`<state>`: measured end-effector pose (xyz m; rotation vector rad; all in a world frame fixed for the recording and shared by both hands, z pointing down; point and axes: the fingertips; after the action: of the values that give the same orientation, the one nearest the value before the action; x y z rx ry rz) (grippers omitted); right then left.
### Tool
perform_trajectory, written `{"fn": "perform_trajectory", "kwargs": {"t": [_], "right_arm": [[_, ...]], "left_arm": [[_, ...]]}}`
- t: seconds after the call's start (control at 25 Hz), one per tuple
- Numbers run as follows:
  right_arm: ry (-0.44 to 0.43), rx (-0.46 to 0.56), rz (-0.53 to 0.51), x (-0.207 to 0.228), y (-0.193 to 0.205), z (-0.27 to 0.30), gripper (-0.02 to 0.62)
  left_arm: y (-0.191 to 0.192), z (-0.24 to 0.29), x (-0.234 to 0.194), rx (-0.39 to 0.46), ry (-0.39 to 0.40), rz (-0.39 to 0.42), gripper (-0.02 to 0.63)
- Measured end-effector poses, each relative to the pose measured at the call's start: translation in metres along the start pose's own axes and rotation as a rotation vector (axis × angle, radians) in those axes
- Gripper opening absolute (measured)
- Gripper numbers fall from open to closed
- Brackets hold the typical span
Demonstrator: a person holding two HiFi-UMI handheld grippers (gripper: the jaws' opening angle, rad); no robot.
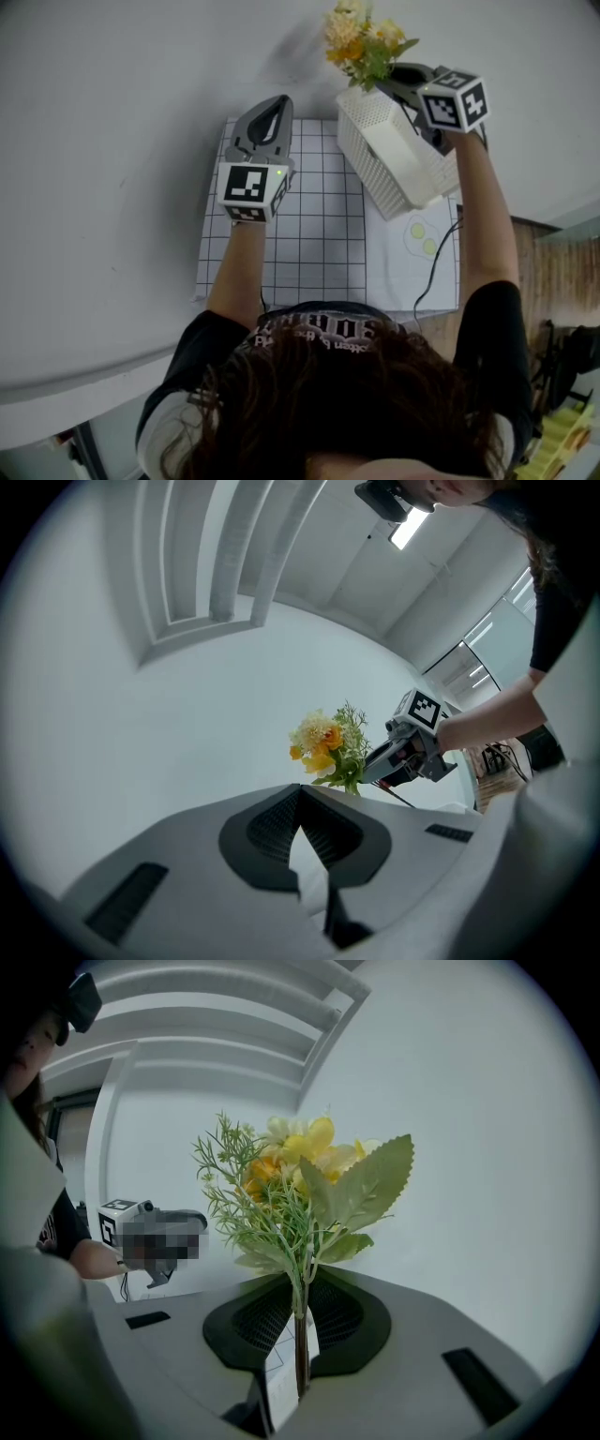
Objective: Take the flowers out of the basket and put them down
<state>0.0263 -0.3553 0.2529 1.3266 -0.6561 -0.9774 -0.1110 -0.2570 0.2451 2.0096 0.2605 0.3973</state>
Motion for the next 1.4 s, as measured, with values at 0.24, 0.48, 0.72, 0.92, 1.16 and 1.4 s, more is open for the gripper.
{"fn": "perform_trajectory", "kwargs": {"t": [0.24, 0.48, 0.72, 0.92, 1.16, 1.4], "right_arm": [[-0.004, 0.009, 0.01, -0.002, -0.001, -0.002, 0.064], [-0.008, 0.012, 0.001, -0.003, -0.002, -0.001, 0.064], [-0.015, 0.019, 0.002, -0.005, -0.003, 0.001, 0.064], [-0.017, 0.017, 0.003, -0.006, -0.002, 0.003, 0.064], [-0.027, 0.017, 0.0, -0.009, -0.005, 0.006, 0.064], [-0.055, 0.011, -0.016, -0.017, -0.01, 0.02, 0.064]], "left_arm": [[0.0, 0.003, 0.003, -0.015, 0.01, 0.001, -0.003], [-0.005, 0.008, 0.007, -0.015, 0.029, 0.03, -0.003], [-0.009, 0.01, 0.006, -0.011, 0.034, 0.058, -0.003], [-0.021, 0.009, -0.002, 0.046, 0.014, 0.019, -0.002], [-0.025, 0.006, -0.01, 0.056, -0.013, 0.023, -0.002], [-0.025, -0.002, -0.019, 0.046, -0.037, 0.052, -0.002]]}}
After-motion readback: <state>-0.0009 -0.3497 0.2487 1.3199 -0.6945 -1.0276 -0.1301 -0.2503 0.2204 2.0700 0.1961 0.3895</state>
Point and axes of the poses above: the fingertips, and each gripper's own axes: z forward along the fingers, x to its right, y out of its underside, and after that the axes turned 12 degrees about x, right-handed
